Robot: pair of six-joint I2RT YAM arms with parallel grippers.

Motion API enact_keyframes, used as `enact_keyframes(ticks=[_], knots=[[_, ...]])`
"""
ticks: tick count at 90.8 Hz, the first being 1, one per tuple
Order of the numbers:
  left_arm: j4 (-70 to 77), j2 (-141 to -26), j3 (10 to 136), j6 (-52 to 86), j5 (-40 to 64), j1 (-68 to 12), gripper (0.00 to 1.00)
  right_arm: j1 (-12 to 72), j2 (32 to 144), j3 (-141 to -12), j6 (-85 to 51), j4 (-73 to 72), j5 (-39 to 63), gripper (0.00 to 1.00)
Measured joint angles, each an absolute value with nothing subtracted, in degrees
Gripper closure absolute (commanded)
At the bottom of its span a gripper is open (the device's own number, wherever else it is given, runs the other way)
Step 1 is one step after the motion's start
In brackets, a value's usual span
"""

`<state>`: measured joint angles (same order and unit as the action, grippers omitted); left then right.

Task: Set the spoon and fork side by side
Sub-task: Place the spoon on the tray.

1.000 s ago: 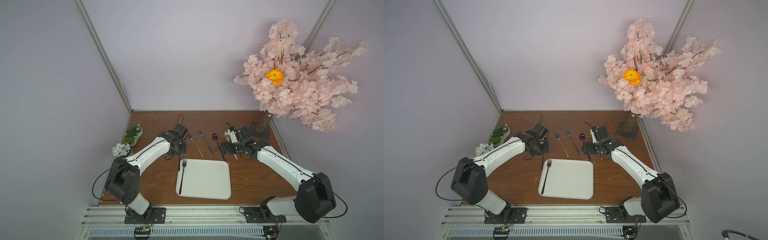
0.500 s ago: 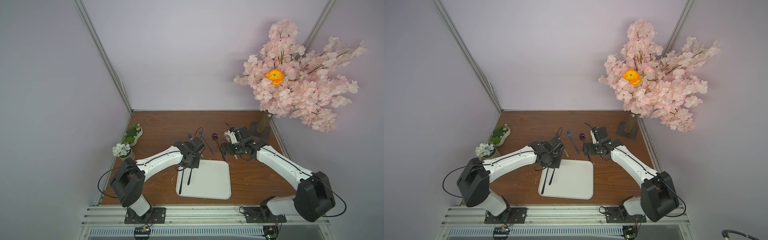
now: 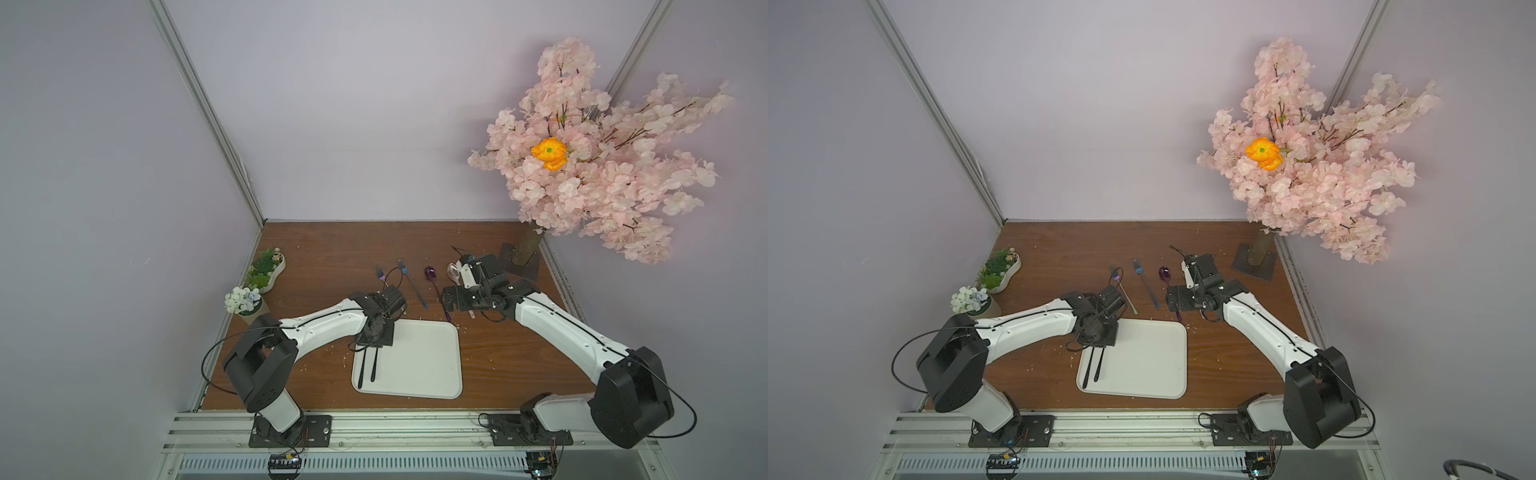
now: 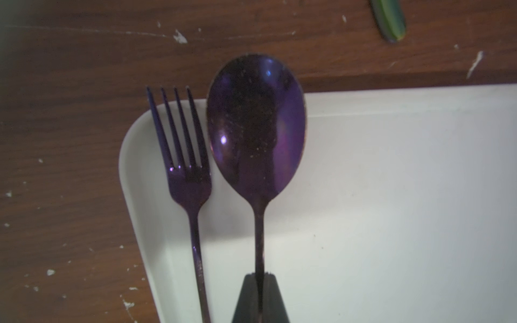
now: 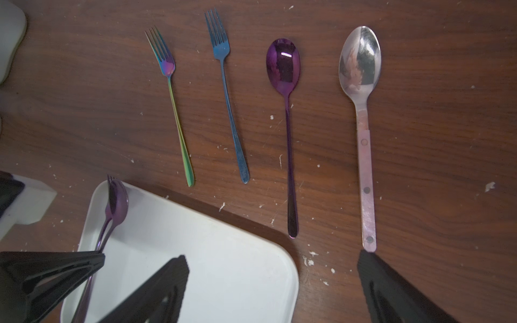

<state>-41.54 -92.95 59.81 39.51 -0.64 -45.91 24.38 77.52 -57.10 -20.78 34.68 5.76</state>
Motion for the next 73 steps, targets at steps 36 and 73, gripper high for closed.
enact_keyframes(ticks=[36, 73], knots=[[-39.86, -92.82, 58.43, 41.45, -0.93, -46.94, 1.00, 24.38, 77.49, -57.10, -20.32, 35.59, 6.20, 0.01], [-38.44, -92.95, 57.28, 41.58, -1.65, -46.96, 0.99, 24.38, 77.03, -56.23, -20.34, 35.64, 6.66, 0.01]])
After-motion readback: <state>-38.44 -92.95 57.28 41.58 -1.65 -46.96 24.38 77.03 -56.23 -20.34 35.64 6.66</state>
